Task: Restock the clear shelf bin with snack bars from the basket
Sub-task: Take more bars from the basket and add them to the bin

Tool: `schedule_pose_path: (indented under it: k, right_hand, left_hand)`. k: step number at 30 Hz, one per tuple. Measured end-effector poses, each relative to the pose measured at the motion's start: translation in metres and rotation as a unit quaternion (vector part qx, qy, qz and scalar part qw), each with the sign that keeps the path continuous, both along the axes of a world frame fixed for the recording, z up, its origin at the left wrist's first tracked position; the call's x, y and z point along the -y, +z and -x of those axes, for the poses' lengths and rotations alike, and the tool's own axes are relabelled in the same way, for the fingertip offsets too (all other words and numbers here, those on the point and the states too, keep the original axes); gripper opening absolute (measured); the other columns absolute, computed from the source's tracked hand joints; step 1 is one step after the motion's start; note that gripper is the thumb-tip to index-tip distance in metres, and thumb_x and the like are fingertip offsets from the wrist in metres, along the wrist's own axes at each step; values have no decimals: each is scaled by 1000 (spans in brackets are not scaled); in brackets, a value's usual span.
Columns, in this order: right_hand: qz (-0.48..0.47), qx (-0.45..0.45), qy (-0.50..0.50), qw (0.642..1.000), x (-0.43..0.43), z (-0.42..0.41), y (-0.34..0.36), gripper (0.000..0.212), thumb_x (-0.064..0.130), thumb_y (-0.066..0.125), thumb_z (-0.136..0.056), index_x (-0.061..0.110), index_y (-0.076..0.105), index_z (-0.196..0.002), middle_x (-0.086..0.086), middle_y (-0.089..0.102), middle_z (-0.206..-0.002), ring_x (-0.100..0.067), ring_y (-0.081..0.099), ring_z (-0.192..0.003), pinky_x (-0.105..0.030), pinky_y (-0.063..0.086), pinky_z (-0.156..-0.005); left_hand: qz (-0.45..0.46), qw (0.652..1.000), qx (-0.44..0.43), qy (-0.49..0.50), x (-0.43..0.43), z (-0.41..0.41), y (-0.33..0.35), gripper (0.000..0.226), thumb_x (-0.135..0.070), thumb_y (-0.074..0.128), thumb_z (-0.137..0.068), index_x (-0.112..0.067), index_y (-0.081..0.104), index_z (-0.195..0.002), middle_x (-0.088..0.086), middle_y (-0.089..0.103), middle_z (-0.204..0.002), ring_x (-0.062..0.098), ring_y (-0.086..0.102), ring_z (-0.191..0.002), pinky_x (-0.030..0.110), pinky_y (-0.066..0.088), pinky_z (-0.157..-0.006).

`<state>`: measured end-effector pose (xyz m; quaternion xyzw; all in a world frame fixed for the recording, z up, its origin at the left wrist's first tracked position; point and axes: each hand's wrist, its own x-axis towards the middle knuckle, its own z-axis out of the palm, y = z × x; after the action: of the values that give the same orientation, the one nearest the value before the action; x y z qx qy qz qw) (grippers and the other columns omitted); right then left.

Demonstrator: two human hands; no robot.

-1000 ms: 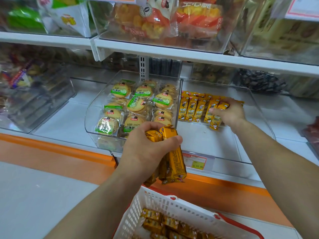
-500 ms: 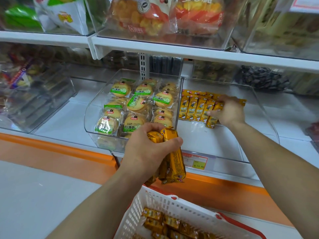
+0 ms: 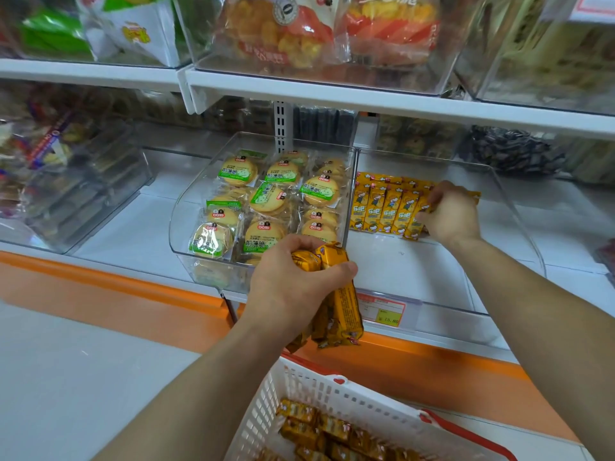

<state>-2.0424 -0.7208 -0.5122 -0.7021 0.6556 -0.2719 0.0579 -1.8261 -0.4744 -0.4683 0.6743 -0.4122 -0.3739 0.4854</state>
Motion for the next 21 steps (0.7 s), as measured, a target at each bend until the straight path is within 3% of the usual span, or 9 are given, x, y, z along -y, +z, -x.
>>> schedule_pose_path:
  k: [7, 11, 13, 15, 17, 19, 21]
  right_hand:
    - [-18, -4, 26, 999, -24, 3, 25, 35, 9, 74, -76, 8, 64, -110, -19, 47, -125, -37, 58, -103, -35, 46, -91]
    - [-4, 77, 96, 992, -82, 4, 52, 25, 14, 80, -76, 16, 66, -96, -10, 62, -106, -26, 64, -92, -33, 50, -84]
    - [-71, 185, 173, 965, -129, 2, 61, 20, 18, 82, -79, 23, 66, -89, 2, 67, -92, -13, 67, -76, -26, 51, -70]
    - [-208, 282, 262, 899, -176, -4, 67, 20, 31, 80, -81, 32, 67, -97, 8, 68, -89, -13, 71, -75, -29, 56, -64]
    - [-319, 290, 302, 850, -207, -14, 72, 36, 50, 79, -74, 42, 64, -105, 14, 67, -93, -15, 73, -80, -31, 59, -63]
    - [-329, 267, 308, 852, -222, -23, 74, 48, 48, 84, -70, 41, 62, -112, 14, 67, -92, -16, 73, -82, -32, 60, -64]
    - [-323, 288, 284, 856, -225, -25, 74, 45, 28, 83, -79, 32, 62, -119, 7, 72, -95, -20, 74, -86, -41, 63, -74]
  left_hand:
    - [-2, 1000, -20, -13, 1, 4, 4, 39, -43, 88, -71, -34, 62, -98, -10, 71, -81, -5, 69, -67, 9, 49, -50]
    - [6, 998, -56, -14, 0, 9, 3, 34, -39, 90, -72, -34, 63, -92, -10, 72, -71, -3, 69, -63, 8, 48, -48]
    - [3, 997, -83, -5, -2, 14, 2, 35, -39, 91, -69, -34, 64, -90, -14, 73, -72, 1, 71, -65, 15, 54, -53]
    - [-11, 994, -108, 4, -4, 20, 3, 42, -44, 95, -63, -33, 65, -92, -10, 75, -75, 7, 74, -71, 27, 61, -67]
    - [-24, 989, -145, 6, -7, 27, 5, 57, -49, 96, -52, -28, 68, -98, -3, 78, -82, 17, 77, -80, 43, 63, -80]
    - [-32, 982, -184, 5, -12, 33, 10, 79, -56, 91, -42, -20, 70, -109, 7, 80, -91, 28, 77, -90, 53, 62, -86]
    - [-41, 975, -217, 9, -15, 35, 13, 93, -60, 93, -40, -16, 69, -118, 12, 79, -101, 34, 75, -97, 56, 59, -90]
